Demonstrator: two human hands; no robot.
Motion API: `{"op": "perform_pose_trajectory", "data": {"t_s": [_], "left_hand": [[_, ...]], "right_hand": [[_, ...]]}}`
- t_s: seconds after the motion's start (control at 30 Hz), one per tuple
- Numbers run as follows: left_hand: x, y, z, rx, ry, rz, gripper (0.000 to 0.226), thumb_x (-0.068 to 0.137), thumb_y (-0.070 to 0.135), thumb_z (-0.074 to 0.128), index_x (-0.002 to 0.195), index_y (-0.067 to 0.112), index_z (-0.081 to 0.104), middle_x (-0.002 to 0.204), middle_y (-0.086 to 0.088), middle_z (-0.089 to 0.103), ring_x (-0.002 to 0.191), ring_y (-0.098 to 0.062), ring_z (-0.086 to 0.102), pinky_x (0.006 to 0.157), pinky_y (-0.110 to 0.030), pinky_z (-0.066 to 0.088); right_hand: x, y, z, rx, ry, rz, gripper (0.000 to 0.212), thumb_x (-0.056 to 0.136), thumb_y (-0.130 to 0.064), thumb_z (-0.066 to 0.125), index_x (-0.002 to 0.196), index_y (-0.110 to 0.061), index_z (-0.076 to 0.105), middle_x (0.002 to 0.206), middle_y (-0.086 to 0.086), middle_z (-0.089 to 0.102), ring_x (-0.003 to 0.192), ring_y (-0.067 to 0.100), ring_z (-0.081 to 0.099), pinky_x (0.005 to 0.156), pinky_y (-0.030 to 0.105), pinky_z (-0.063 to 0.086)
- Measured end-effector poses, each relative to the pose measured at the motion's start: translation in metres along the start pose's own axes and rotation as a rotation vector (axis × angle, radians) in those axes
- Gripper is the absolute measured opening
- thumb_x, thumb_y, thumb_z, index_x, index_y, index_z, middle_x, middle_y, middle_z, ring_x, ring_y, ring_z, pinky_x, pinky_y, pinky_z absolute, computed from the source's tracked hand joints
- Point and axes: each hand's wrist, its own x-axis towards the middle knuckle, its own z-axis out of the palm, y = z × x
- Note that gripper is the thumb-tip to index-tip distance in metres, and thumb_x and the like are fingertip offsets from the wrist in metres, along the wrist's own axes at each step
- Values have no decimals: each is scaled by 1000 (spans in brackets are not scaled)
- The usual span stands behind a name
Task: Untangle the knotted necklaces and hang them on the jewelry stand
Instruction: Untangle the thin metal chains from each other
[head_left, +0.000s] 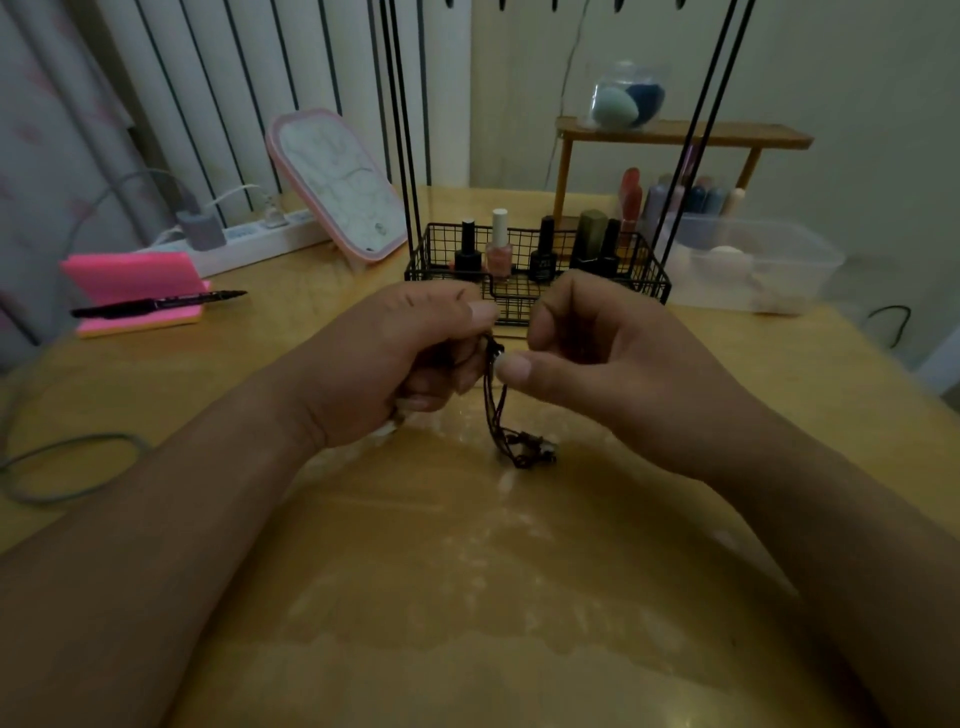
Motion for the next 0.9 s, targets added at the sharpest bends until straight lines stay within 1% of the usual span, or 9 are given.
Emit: {"op": "perform_pose_trajectory", "data": {"t_s": [0.13, 0.23, 0.3, 0.43, 0.53, 0.6, 0.77, 0.83, 0.9], "left_hand": [[1, 1, 2, 17, 66, 42, 30, 99, 34, 55, 82, 8, 53, 69, -5, 59, 52, -17, 33, 45, -24, 30], [2, 0, 3, 38, 75, 73, 34, 99, 34, 52, 85, 3, 56, 73, -9, 59, 53, -16, 36, 48, -24, 35], [2, -1, 2, 45, 78, 73, 34, 100, 34, 53, 82, 5, 60, 72, -10, 55, 54, -16, 37, 48, -24, 36], [2, -3, 2, 47, 65, 58, 36, 101, 35, 53, 86, 6, 66, 69, -5, 54, 54, -14, 36, 49, -24, 36], [2, -2, 3, 38, 50, 52, 38, 98, 37, 52, 89, 3, 67, 70, -1, 62, 54, -12, 39, 50, -23, 38], [1, -1, 3, 43, 34, 56, 38, 98, 36, 50, 90, 3, 67, 72, 0, 65, 55, -11, 41, 51, -23, 39], [2, -4, -2, 17, 48, 27, 28, 101, 35, 58, 84, 13, 62, 64, -3, 47, 52, -14, 32, 45, -26, 28], [2, -3, -5, 26, 72, 20, 17, 95, 30, 62, 87, 16, 57, 61, 0, 39, 49, -13, 27, 44, -25, 22], [1, -2, -7, 81, 86, 15, 16, 91, 24, 70, 99, 15, 60, 61, 2, 39, 49, -12, 27, 44, -26, 23]], "right_hand": [[-3, -1, 13, -180, 22, -28, 32, 80, -50, 80, 92, -28, 58, 80, -6, 62, 68, 5, 57, 58, 21, 50], [-2, 4, 22, -276, 58, 0, 26, 84, -47, 79, 95, -34, 59, 87, -13, 66, 82, 2, 64, 67, 23, 55], [0, 7, 24, -241, 82, 22, 19, 89, -39, 78, 96, -33, 61, 90, -13, 68, 87, 2, 65, 72, 26, 57], [1, 9, 22, -119, 91, 53, 9, 96, -27, 72, 93, -30, 65, 87, -8, 68, 80, 4, 64, 68, 21, 55], [1, 9, 19, 33, 61, 97, 10, 96, -22, 73, 103, -26, 67, 101, -5, 74, 97, 7, 71, 90, 37, 60], [2, 10, 19, 71, 65, 109, 8, 97, -20, 72, 102, -24, 68, 102, -3, 76, 101, 11, 72, 95, 43, 59], [5, 9, 11, 281, 76, 179, 5, 102, -16, 62, 100, -13, 66, 85, 0, 75, 87, 14, 73, 84, 30, 56], [6, 6, 3, 455, 70, 243, 11, 104, -16, 56, 98, -11, 63, 68, 1, 61, 70, 20, 65, 77, 34, 56], [7, 4, -5, 594, 51, 298, 17, 106, -20, 52, 95, -13, 62, 62, 0, 43, 58, 17, 46, 59, 30, 48]]}}
